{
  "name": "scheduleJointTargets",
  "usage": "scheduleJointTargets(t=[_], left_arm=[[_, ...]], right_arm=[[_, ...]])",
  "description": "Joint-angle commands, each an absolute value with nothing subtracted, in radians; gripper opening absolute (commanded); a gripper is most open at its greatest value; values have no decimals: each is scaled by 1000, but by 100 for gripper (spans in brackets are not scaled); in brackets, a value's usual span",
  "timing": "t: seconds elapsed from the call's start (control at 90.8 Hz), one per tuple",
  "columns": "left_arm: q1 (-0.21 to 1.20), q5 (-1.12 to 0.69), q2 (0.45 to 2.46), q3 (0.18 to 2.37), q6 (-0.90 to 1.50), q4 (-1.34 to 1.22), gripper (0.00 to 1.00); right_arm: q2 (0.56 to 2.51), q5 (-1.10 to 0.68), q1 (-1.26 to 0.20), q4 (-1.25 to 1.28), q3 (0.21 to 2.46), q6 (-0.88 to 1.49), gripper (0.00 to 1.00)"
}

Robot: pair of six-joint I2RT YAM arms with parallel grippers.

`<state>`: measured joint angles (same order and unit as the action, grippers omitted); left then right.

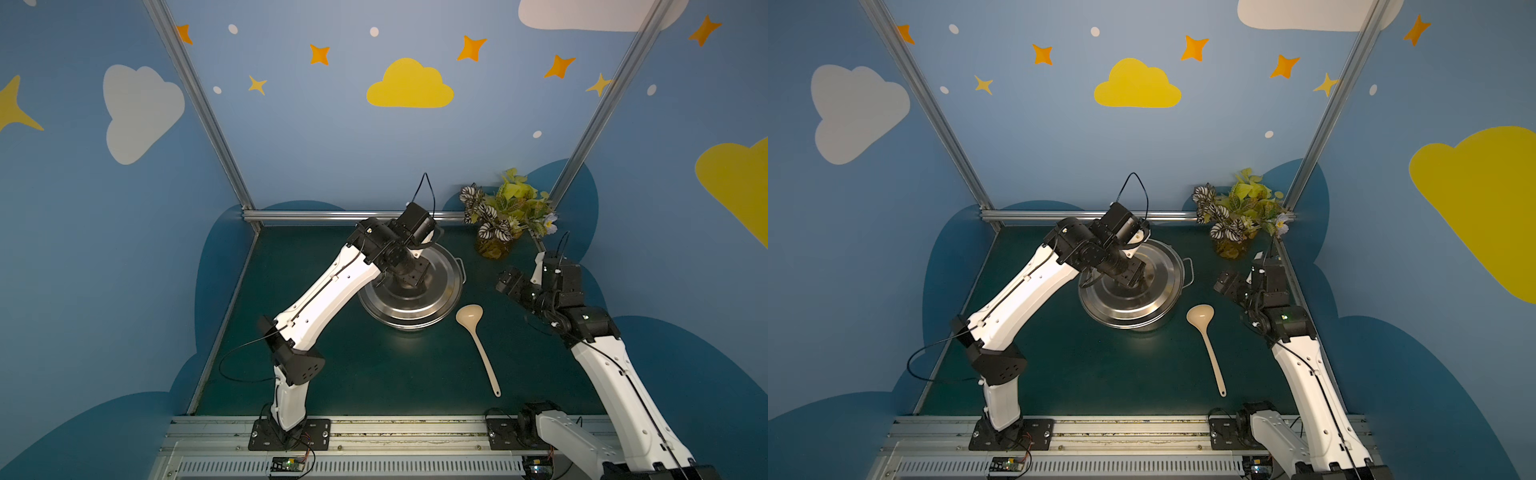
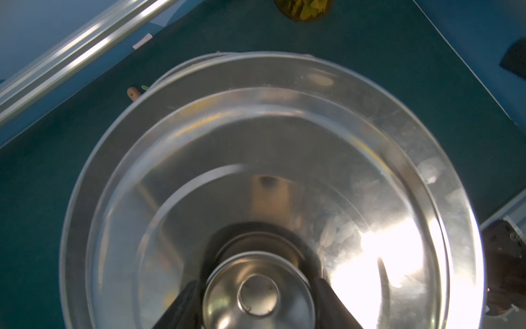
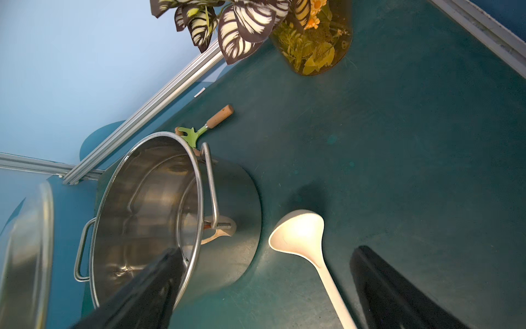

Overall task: Stir the soup with a spoon
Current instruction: Place the lid at the center of the board.

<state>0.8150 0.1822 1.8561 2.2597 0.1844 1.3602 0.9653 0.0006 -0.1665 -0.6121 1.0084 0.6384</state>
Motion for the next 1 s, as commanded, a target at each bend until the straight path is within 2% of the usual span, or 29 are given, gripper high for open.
scheduleJointTargets(t=[0.0, 0.297, 0.529, 0.727, 0.991], left_arm=[[820, 206, 1705, 2143, 220, 1370, 25], [812, 325, 1301, 1670, 390, 1367, 24], [714, 316, 1140, 1368, 527, 1368, 24], [593, 225, 1145, 1193, 531, 1215, 24], [562, 159, 1312, 1086, 560, 989, 24]], right_arm=[[942, 14, -154, -635, 989, 629, 98], [926, 9, -146, -640, 976, 637, 98], [916, 10, -146, -639, 963, 645, 98], [917, 12, -146, -636, 949, 650, 98], [931, 9, -147, -623, 931, 661, 98]])
